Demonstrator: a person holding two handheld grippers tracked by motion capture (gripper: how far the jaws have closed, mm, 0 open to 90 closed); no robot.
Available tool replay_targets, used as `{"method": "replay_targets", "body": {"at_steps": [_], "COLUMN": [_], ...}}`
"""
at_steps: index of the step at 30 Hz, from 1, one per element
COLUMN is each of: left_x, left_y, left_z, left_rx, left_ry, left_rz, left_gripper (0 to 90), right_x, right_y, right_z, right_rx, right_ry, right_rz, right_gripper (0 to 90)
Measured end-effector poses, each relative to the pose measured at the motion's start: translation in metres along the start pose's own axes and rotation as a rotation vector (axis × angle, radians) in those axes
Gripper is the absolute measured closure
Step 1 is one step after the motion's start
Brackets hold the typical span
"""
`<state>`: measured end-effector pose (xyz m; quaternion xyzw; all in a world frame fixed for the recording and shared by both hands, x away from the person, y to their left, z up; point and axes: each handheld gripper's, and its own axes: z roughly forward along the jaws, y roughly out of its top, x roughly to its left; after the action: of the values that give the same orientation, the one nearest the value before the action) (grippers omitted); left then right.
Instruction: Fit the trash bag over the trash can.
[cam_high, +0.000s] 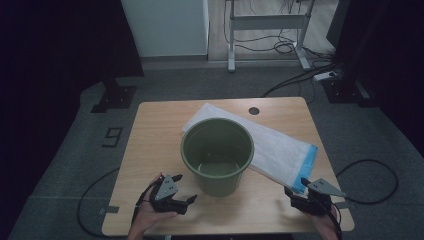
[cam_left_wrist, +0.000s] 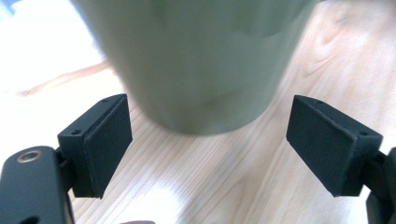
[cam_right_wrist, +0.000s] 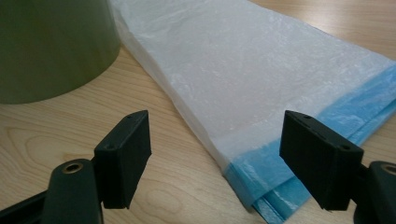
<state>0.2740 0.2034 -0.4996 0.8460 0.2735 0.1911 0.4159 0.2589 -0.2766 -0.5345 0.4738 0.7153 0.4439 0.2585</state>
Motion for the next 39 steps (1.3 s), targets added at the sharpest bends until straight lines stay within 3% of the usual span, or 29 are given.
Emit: {"method": "replay_targets", "body": {"at_steps": [5,9,11,13,19,21,23,25,31,35,36,39], "left_x": [0.009,0.015,0.021,0.023,0.029,0.03,0.031,0.031,0.033,0.033,0.033,0.032], "left_y": [-0.007,-0.015,-0.019,-0.022,-0.031,-0.034,-0.036,-0.042,-0.044,-0.045,-0.046,-0.047], "left_z": [-0.001,-0.006,-0.008,-0.009,-0.012,-0.013,-0.013,-0.013,-0.014,-0.013,-0.013,-0.014], "left_rx": [0.044,0.037,0.04,0.038,0.05,0.04,0.037,0.057,0.071,0.08,0.087,0.091], "left_ry": [0.033,0.053,0.07,0.069,0.083,0.089,0.09,0.105,0.122,0.12,0.123,0.124], "left_rz": [-0.035,-0.054,-0.072,-0.084,-0.092,-0.1,-0.109,-0.112,-0.127,-0.131,-0.13,-0.13], "left_gripper": [13.9,14.1,14.2,14.2,14.1,14.2,14.5,14.6,14.7,15.0,15.0,15.0], "right_x": [0.009,0.024,0.034,0.039,0.044,0.044,0.043,0.04,0.031,0.027,0.024,0.018], "right_y": [0.009,0.027,0.039,0.046,0.063,0.065,0.065,0.062,0.052,0.049,0.046,0.04], "right_z": [0.005,0.022,0.047,0.065,0.111,0.12,0.123,0.127,0.126,0.121,0.117,0.107], "right_rx": [0.004,0.032,0.094,0.133,0.194,0.21,0.219,0.236,0.262,0.246,0.243,0.231], "right_ry": [0.012,0.064,0.084,0.097,0.063,0.036,0.039,0.032,0.023,0.013,-0.01,-0.042], "right_rz": [-0.029,-0.041,-0.082,-0.081,-0.072,-0.069,-0.053,-0.04,-0.042,-0.045,-0.031,-0.004], "right_gripper": [24.2,24.4,24.3,24.3,26.0,26.7,27.3,30.1,49.9,64.6,74.4,83.9]}}
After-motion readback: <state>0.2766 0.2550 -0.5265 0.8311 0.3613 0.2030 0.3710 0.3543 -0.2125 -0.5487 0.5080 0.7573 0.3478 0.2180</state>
